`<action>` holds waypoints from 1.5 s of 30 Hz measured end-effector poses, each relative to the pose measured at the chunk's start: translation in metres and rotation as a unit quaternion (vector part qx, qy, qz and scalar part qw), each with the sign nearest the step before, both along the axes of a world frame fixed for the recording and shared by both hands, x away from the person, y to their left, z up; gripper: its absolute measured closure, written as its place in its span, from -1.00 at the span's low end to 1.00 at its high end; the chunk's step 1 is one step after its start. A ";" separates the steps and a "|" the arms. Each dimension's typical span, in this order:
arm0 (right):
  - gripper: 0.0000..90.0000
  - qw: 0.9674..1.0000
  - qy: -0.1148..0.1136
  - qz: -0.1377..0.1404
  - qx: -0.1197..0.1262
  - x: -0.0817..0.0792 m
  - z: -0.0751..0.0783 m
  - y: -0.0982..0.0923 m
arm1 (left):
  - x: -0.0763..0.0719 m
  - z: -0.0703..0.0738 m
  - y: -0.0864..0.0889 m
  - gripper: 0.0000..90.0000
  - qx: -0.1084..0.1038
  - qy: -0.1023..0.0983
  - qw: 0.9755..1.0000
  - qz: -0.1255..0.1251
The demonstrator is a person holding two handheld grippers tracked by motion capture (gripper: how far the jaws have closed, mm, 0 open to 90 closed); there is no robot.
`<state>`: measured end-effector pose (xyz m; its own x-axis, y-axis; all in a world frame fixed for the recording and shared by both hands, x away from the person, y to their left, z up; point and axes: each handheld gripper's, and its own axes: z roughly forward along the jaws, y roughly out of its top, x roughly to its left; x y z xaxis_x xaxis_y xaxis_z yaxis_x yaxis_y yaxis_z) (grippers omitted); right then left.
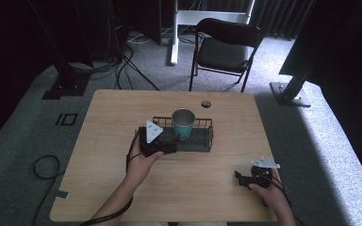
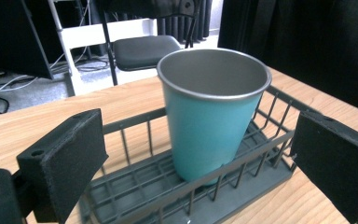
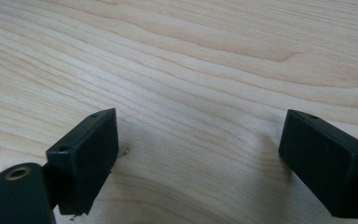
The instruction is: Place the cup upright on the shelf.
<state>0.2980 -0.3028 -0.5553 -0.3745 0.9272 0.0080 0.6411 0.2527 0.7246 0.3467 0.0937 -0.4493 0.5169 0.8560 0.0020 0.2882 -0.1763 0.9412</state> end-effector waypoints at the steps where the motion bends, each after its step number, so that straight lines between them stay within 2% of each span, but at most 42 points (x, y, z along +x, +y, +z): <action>1: -0.75 1.000 0.000 0.000 0.000 0.000 0.000 0.000 | -0.001 0.000 0.002 -0.91 0.003 0.000 1.000 0.000; 13: -0.75 1.000 0.001 -0.001 0.001 0.000 0.000 0.000 | -0.014 -0.008 0.026 -0.91 0.018 0.003 1.000 -0.002; 20: -0.75 1.000 0.001 -0.001 0.000 0.000 0.000 0.000 | -0.019 -0.017 0.044 -0.91 0.012 0.010 1.000 0.009; 35: -0.75 1.000 0.000 0.000 0.000 0.000 0.000 0.000 | -0.027 -0.051 0.071 -0.91 0.023 0.044 0.998 0.024; 40: -0.75 1.000 0.000 0.000 0.000 0.000 0.000 0.000 | -0.029 -0.060 0.077 -0.91 0.033 0.057 0.997 0.030; 42: -0.74 1.000 0.000 0.000 0.000 0.000 0.000 0.000 | -0.029 -0.063 0.080 -0.91 0.027 0.065 0.997 0.033; 45: -0.75 1.000 0.000 0.000 0.000 0.000 0.000 0.000 | -0.030 -0.068 0.084 -0.91 0.030 0.075 0.996 0.040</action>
<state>0.2979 -0.3028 -0.5553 -0.3745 0.9272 0.0080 0.6415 0.2529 0.7242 0.3164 0.1779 -0.5174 0.4454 0.8952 -0.0176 0.4402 -0.2018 0.8750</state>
